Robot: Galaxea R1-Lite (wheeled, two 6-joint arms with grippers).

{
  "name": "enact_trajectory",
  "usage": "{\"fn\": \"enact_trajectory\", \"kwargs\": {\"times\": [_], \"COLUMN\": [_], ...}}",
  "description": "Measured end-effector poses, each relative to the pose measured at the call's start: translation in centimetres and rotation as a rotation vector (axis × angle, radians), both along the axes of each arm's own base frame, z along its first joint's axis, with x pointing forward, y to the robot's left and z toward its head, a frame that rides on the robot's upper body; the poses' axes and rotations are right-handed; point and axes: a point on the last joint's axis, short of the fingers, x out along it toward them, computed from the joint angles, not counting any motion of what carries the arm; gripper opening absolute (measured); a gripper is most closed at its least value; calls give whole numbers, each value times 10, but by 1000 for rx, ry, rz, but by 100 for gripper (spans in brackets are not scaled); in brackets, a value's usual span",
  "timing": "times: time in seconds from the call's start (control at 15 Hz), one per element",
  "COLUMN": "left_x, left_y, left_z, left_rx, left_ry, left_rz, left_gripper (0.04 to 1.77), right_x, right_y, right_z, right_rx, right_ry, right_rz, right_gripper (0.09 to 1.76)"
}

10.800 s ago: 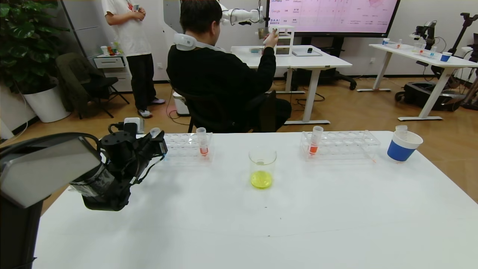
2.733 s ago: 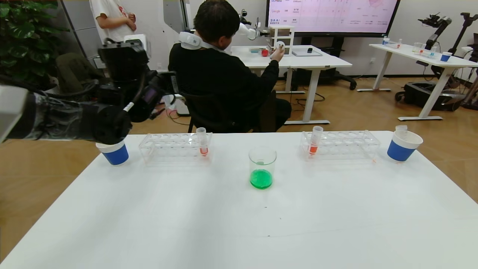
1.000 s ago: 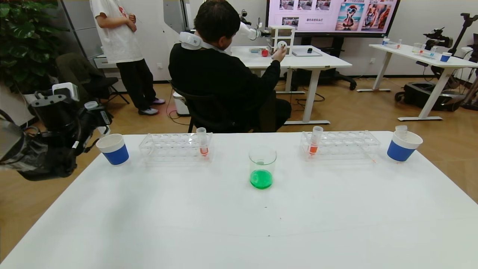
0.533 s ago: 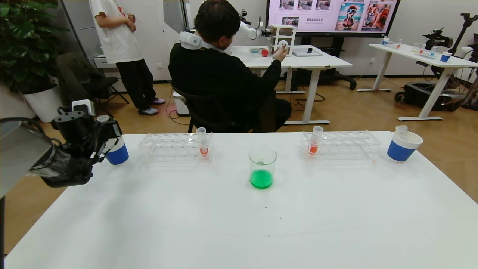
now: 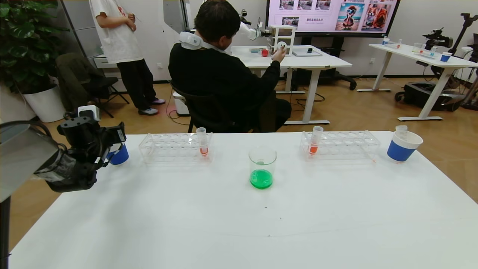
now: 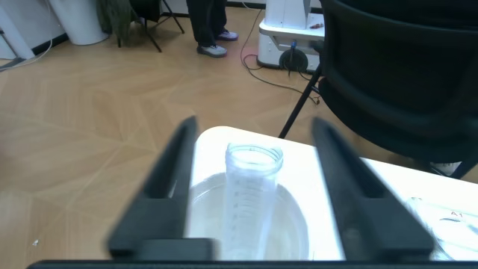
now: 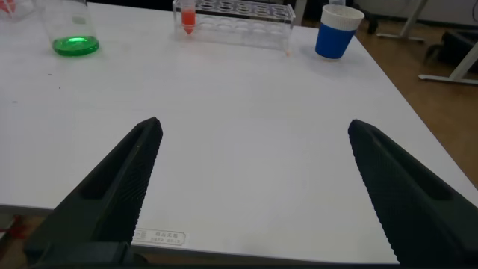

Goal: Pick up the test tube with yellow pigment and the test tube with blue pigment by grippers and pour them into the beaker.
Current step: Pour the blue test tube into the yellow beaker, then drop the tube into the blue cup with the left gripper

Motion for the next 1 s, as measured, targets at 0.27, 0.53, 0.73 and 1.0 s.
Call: {"fn": "enact_trajectory", "kwargs": {"times": [0.27,0.53,0.73,1.0], "left_x": [-5,-6,-9,-29], "left_y": [-5,-24,-72,-121], "left_z": [5,36,68,99], "left_rx": [12,22,26,17], "left_ry": [7,-64,-118,-128], "left_rz": [-8,-49,-154,-236], "left_gripper": [175,175,175,175], "right_x": [0,0,0,0], "right_y": [0,0,0,0], "right_z": [0,0,0,0], "right_rx": [0,0,0,0], "right_ry": [0,0,0,0], "right_rz": [0,0,0,0], "right_gripper": [174,174,174,174]}}
